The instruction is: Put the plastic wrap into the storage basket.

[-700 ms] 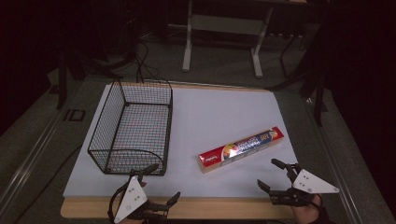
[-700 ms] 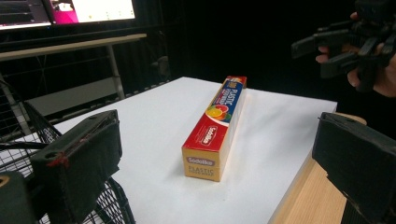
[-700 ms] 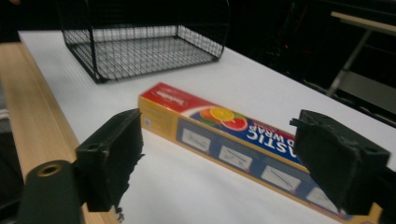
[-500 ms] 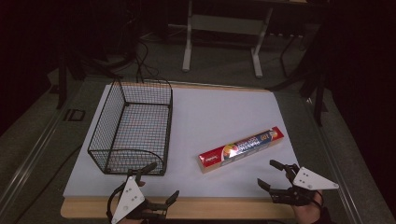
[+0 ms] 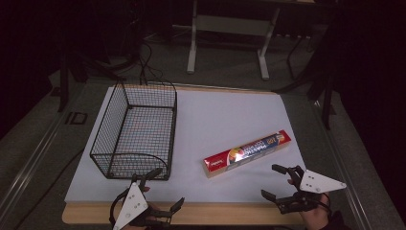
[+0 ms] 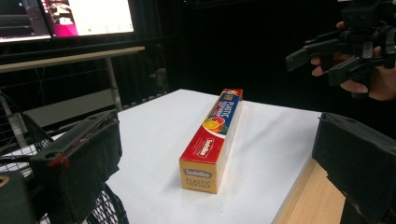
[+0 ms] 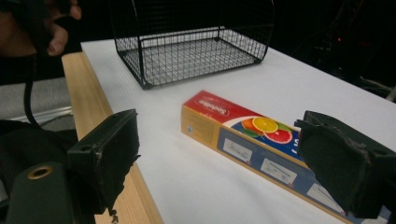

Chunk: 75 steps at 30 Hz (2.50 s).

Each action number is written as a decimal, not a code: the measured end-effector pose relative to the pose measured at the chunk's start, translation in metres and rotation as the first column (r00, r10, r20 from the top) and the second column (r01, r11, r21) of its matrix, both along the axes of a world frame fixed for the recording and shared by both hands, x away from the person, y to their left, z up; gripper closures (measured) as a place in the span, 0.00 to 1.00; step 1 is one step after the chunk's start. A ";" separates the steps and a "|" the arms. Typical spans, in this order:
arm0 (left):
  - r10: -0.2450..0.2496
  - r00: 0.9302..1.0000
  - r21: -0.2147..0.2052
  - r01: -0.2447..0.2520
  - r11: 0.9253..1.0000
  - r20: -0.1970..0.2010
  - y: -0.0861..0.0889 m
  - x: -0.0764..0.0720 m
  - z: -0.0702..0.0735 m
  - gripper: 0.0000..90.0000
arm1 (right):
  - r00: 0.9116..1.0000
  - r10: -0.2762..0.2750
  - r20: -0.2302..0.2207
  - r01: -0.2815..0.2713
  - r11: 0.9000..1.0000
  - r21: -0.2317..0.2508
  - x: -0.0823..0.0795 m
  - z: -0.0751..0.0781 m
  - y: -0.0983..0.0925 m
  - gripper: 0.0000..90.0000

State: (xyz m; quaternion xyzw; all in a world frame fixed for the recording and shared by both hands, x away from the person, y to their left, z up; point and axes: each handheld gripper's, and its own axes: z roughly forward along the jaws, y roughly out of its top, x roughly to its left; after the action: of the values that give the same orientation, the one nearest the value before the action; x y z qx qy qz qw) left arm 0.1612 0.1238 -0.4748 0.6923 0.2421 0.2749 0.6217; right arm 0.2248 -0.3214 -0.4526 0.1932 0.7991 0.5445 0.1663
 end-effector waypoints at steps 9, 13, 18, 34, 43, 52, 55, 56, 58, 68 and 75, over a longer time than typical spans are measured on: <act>-0.005 1.000 -0.011 0.005 1.000 0.010 0.001 -0.002 0.001 0.02 | 0.998 -0.034 -0.052 0.033 0.999 -0.010 0.005 0.001 0.004 0.11; -0.007 1.000 -0.020 0.007 1.000 0.003 0.004 -0.004 0.001 0.02 | 0.996 -0.016 -0.089 0.011 0.998 -0.060 0.012 0.001 0.007 0.10; -0.006 1.000 -0.026 0.006 1.000 0.000 0.007 -0.007 0.001 0.02 | 0.991 -0.010 -0.135 -0.010 0.989 -0.147 0.024 -0.002 0.013 0.10; -0.001 1.000 -0.020 0.000 1.000 -0.008 0.009 -0.011 0.000 0.02 | 0.977 0.043 -0.210 -0.112 0.938 -0.328 0.059 0.002 0.025 0.15; 0.012 1.000 -0.020 -0.013 1.000 -0.015 0.008 -0.012 0.000 0.02 | 0.932 0.052 -0.359 -0.233 0.845 -0.481 0.077 0.002 0.030 0.17; 0.011 1.000 -0.022 -0.011 1.000 -0.020 0.009 -0.011 0.000 0.02 | 0.923 0.000 -0.384 -0.252 0.754 -0.606 0.087 0.003 0.037 0.11; 0.004 1.000 -0.031 -0.005 1.000 -0.019 0.010 -0.013 0.000 0.02 | 0.930 -0.006 -0.367 -0.244 0.737 -0.631 0.091 0.003 0.041 0.11; 0.003 1.000 -0.030 -0.004 1.000 -0.019 0.010 -0.013 0.000 0.02 | 0.937 -0.002 -0.349 -0.237 0.730 -0.641 0.093 0.003 0.042 0.11; 0.003 1.000 -0.027 -0.003 1.000 -0.019 0.010 -0.013 0.000 0.02 | 0.942 0.012 -0.334 -0.244 0.710 -0.661 0.097 0.004 0.045 0.12; 0.008 1.000 -0.021 -0.008 1.000 -0.025 0.013 -0.017 -0.001 0.02 | 0.958 0.049 -0.282 -0.253 0.608 -0.752 0.126 0.018 0.062 0.12; 0.028 0.999 -0.019 -0.029 0.999 -0.028 0.017 -0.024 -0.001 0.02 | 0.964 0.090 -0.249 -0.257 0.542 -0.800 0.149 0.023 0.076 0.15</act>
State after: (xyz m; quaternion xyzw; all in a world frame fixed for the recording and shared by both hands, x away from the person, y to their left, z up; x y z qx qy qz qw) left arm 0.1374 0.1411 -0.4761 0.6866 0.2630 0.2718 0.6209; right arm 0.3736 -0.2453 -0.4299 0.0602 0.9870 0.1005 0.1104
